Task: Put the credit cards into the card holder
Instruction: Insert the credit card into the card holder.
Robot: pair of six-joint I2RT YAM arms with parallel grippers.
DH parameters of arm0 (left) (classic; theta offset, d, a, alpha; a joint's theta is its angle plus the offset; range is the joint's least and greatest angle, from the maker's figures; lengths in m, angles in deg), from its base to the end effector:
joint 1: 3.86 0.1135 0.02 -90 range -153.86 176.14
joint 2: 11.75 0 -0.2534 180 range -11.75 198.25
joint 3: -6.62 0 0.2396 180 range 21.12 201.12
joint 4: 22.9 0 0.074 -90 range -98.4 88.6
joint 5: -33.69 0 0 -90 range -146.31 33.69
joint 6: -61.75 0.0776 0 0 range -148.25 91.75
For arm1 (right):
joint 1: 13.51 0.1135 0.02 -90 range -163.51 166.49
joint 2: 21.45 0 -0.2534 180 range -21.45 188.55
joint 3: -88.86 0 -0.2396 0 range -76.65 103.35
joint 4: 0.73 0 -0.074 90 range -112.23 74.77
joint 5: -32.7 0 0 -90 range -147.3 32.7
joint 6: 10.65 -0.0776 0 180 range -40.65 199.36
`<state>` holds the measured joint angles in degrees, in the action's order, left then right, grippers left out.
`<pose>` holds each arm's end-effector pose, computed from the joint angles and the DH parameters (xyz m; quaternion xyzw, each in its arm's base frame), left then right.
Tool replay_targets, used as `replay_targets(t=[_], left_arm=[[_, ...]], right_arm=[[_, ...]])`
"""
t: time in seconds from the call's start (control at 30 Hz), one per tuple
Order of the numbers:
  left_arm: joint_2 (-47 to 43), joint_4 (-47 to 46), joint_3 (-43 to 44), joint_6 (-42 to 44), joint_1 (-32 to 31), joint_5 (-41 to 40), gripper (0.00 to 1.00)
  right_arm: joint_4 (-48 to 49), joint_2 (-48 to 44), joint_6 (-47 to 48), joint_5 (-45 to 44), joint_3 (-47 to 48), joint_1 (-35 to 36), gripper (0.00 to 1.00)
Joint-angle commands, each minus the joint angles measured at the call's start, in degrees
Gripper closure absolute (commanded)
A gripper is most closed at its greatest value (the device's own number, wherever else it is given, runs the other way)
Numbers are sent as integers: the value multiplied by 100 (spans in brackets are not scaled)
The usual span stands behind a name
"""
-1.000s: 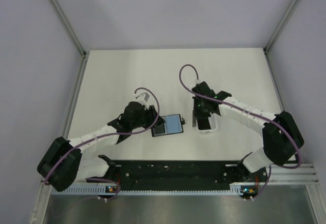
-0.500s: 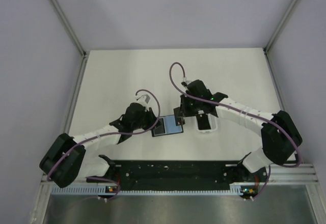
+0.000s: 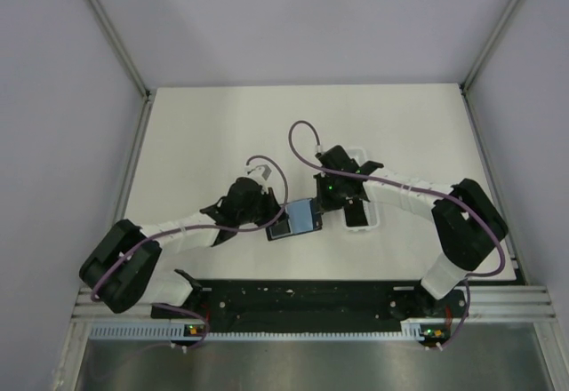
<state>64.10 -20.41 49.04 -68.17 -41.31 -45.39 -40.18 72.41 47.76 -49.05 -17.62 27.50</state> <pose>0.2131 -0.1817 0.1391 0.0241 0.8874 -0.3490 0.3003 0.2474 0.2299 0.1527 -0.0978 0.9582 0.2098 0.1684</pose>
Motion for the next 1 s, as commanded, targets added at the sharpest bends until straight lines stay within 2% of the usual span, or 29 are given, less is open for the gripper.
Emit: replay_targets(t=[0.0,0.37,0.57,0.97], left_arm=[[245,-363,363,142,-87,42,100],[983,-689,863,46,-385,16,100],[1466,-899,1031,-59,-526,42,100],[1801,-996,1101,-86,-597,77,100]], right_arm=[[-159,-246,31,-350,241,56,100],[-265,-26,4,-324,259,47,100],[-335,-237,-57,-307,302,56,100],[-757,-334,-49,-500,531,47,100]])
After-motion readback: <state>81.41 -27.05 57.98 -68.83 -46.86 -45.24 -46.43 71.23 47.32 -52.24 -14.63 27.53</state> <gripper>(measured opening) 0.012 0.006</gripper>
